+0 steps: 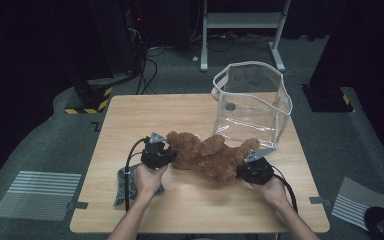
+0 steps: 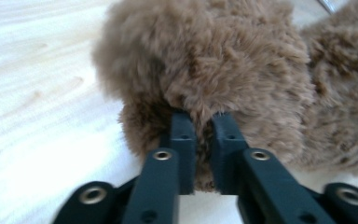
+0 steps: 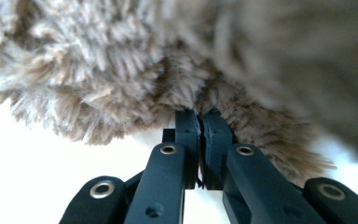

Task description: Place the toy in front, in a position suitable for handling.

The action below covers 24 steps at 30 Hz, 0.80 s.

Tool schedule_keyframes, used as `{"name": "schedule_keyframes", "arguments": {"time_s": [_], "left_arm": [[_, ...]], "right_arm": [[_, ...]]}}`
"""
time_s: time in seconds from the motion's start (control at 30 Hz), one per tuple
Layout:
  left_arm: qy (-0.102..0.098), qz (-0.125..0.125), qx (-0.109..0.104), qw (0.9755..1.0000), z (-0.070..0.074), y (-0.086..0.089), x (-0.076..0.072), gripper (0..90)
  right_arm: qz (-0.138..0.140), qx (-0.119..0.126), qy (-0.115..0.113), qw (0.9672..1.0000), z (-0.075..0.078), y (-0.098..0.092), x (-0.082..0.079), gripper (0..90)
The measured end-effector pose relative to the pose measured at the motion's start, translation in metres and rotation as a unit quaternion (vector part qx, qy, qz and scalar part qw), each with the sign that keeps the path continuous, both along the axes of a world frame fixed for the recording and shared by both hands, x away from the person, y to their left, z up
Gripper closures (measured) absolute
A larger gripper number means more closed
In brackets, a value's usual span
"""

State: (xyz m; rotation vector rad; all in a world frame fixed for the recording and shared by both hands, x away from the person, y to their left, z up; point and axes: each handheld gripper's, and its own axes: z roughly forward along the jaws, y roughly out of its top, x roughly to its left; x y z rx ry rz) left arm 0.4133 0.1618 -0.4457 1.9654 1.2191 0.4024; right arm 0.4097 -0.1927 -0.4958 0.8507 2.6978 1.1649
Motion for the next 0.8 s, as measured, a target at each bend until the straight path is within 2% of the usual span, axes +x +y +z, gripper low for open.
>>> {"name": "schedule_keyframes", "arguments": {"time_s": [0.1,0.13,0.2,0.27,0.37,0.5,0.53,0.67,0.8], "left_arm": [[-0.005,0.016,0.021,0.9996,-0.002,-0.007,0.009,67.9],[-0.01,0.021,0.031,0.9993,-0.004,-0.01,0.013,61.1],[-0.01,0.024,0.038,0.9989,-0.007,-0.013,0.019,54.3],[-0.01,0.025,0.041,0.9988,-0.01,-0.014,0.022,50.9],[-0.014,0.024,0.049,0.9984,-0.011,-0.014,0.021,50.1],[-0.016,0.016,0.041,0.9989,-0.014,-0.01,0.017,45.8],[-0.017,0.015,0.041,0.9989,-0.014,-0.01,0.016,44.5],[-0.02,0.01,0.033,0.9992,-0.014,-0.006,0.016,40.1],[-0.031,0.007,0.025,0.9992,-0.013,-0.008,0.015,38.9]], "right_arm": [[-0.015,-0.016,-0.016,0.9996,-0.002,0.002,0.002,86.2],[-0.022,-0.027,-0.021,0.9992,-0.002,0.004,0.002,86.1],[-0.028,-0.037,-0.029,0.9985,-0.003,0.005,0.002,84.9],[-0.037,-0.047,-0.043,0.9973,-0.003,0.005,0.0,82.6],[-0.047,-0.051,-0.063,0.9956,-0.001,0.004,-0.005,74.1],[-0.048,-0.059,-0.097,0.9924,0.005,0.001,-0.021,58.7],[-0.046,-0.063,-0.112,0.9907,0.006,0.0,-0.027,55.7],[-0.037,-0.068,-0.144,0.9865,0.01,0.0,-0.046,50.1],[-0.02,-0.072,-0.158,0.9845,0.012,0.008,-0.059,45.8]]}}
